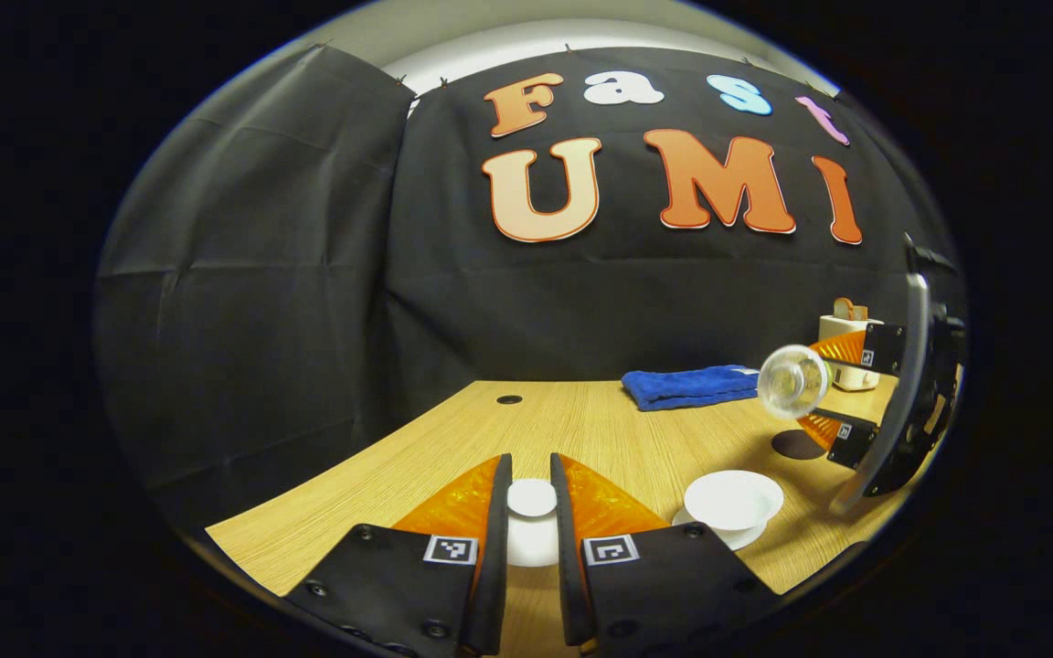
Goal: Open the teacup lid with one hand, grasp the water bottle and pour water into the teacup with the other hand; after pouring, place the water bottle on the coaster and then close the teacup lid.
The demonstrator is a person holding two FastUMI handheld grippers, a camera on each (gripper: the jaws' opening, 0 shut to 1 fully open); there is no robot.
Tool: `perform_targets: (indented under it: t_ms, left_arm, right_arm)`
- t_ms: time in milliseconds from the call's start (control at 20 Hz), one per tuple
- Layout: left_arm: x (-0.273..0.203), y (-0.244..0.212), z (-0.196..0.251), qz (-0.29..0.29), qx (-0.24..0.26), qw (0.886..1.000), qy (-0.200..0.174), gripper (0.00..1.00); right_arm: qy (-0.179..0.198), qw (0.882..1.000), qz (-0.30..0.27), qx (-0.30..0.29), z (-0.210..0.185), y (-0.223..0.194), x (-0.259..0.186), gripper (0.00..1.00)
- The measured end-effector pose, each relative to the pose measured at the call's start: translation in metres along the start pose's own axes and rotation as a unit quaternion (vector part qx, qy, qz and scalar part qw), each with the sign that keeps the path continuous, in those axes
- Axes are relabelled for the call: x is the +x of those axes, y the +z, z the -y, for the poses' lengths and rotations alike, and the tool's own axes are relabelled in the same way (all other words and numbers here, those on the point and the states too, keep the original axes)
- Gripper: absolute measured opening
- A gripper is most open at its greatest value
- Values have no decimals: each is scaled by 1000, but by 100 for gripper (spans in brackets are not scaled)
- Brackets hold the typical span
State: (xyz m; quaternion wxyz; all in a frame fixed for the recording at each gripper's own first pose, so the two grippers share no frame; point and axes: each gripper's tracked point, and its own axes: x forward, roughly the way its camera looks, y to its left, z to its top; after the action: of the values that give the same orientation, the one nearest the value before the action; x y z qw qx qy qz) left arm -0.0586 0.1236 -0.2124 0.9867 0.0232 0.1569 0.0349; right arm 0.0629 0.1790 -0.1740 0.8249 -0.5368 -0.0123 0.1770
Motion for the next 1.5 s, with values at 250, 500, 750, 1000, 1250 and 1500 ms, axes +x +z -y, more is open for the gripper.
perform_targets:
  t_ms: [250,500,750,1000,1250,1500]
  left_arm:
    - [-2,7,7,8,-10,1000,0,28]
    - [-4,9,14,9,-16,1000,-7,28]
    - [-7,12,22,13,-16,1000,-12,25]
    - [-5,14,31,13,-12,1000,-18,25]
    - [-5,13,41,10,-7,1000,-26,28]
    - [-6,12,45,8,-4,1000,-26,28]
  right_arm:
    - [-5,982,-60,179,31,-41,8,64]
    - [9,931,-94,352,37,-73,7,64]
    - [25,863,-109,492,22,-84,17,64]
    - [51,822,-120,555,14,-86,22,64]
    - [77,813,-128,563,-5,-85,17,64]
    - [105,801,-152,570,-28,-87,15,64]
